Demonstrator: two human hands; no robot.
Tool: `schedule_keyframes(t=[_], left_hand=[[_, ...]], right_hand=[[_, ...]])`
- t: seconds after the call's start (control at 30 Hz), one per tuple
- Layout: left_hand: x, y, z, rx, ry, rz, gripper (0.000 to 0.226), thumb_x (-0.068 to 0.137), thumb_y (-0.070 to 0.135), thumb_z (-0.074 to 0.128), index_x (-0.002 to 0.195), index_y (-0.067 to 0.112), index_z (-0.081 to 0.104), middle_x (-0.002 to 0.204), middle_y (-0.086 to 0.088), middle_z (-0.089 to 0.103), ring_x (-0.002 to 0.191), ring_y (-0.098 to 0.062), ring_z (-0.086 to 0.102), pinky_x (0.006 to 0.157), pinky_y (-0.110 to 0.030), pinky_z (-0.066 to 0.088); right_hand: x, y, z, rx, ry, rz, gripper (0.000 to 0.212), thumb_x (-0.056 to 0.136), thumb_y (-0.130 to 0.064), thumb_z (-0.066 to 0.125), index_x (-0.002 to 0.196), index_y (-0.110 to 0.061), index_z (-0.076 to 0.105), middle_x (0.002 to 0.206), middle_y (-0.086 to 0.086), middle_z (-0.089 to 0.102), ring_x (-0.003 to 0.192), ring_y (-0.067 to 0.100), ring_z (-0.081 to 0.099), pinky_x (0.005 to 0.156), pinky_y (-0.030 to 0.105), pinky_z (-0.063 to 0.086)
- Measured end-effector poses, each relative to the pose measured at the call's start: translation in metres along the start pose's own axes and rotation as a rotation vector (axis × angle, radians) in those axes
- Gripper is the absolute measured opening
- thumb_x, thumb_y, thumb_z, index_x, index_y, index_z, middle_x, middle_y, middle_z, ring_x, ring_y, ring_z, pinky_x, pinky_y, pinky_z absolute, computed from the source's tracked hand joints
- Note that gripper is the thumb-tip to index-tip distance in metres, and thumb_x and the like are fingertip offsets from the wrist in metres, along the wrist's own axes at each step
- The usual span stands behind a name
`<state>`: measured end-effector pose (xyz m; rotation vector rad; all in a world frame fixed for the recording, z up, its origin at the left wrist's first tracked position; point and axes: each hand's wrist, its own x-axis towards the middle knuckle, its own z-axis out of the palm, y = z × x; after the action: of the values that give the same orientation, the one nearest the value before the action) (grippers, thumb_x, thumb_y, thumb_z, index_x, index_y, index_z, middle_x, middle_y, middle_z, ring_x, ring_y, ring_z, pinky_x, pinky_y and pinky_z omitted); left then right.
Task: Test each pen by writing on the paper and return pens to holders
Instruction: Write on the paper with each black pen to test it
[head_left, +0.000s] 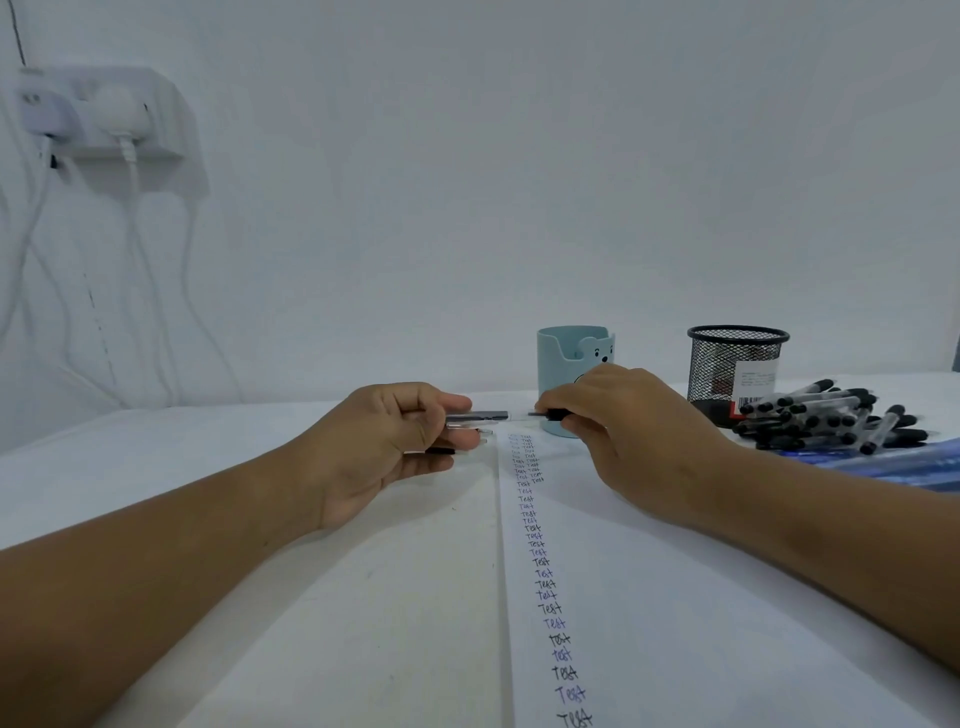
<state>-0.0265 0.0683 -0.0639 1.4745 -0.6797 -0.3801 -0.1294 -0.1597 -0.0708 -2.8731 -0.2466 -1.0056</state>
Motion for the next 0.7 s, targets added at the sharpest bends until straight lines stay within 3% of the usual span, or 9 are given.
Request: schedule_keyframes(t=[0.3,0.43,0.57,0.7], left_hand=[[0.001,0.006,0.004,-0.126,0.029,0.022,0.031,0.107,0.025,0.041,0.119,0.017,0.069,0.101,-0.01,0.075,0.086,-0.023,0.069,0.081,-0.037,0.054],[0.002,0.004,0.003,-0.157,-0.011,-0.039,0.035,0.103,0.032,0.046,0.109,0.013,0.074,0.102,-0.01,0.074,0.086,-0.022,0.07,0.07,-0.031,0.059],[0.004,0.0,0.001,-0.213,-0.062,-0.049,0.041,0.087,0.04,0.054,0.105,0.009,0.075,0.104,-0.012,0.075,0.087,-0.023,0.072,0.066,-0.028,0.06],[0.006,-0.006,0.004,-0.184,0.009,-0.022,0.032,0.095,0.029,0.053,0.099,0.003,0.072,0.094,-0.013,0.074,0.076,-0.02,0.07,0.064,-0.026,0.06]], right_hand=[[0.005,0.0,0.005,-0.042,-0.006,0.082,0.021,0.102,-0.024,0.045,0.117,-0.029,0.06,0.101,-0.002,0.066,0.096,0.021,0.056,0.079,0.027,0.027],[0.003,-0.005,0.006,-0.049,-0.005,0.057,0.021,0.103,-0.023,0.046,0.117,-0.027,0.061,0.099,-0.006,0.064,0.089,0.016,0.048,0.078,0.026,0.026],[0.002,-0.003,0.005,-0.055,0.003,0.028,0.022,0.103,-0.022,0.047,0.118,-0.027,0.061,0.098,-0.011,0.061,0.094,0.016,0.05,0.08,0.027,0.027],[0.001,0.001,0.006,-0.091,-0.014,-0.038,0.022,0.101,-0.018,0.05,0.117,-0.026,0.063,0.103,-0.009,0.068,0.101,0.018,0.052,0.086,0.027,0.028]])
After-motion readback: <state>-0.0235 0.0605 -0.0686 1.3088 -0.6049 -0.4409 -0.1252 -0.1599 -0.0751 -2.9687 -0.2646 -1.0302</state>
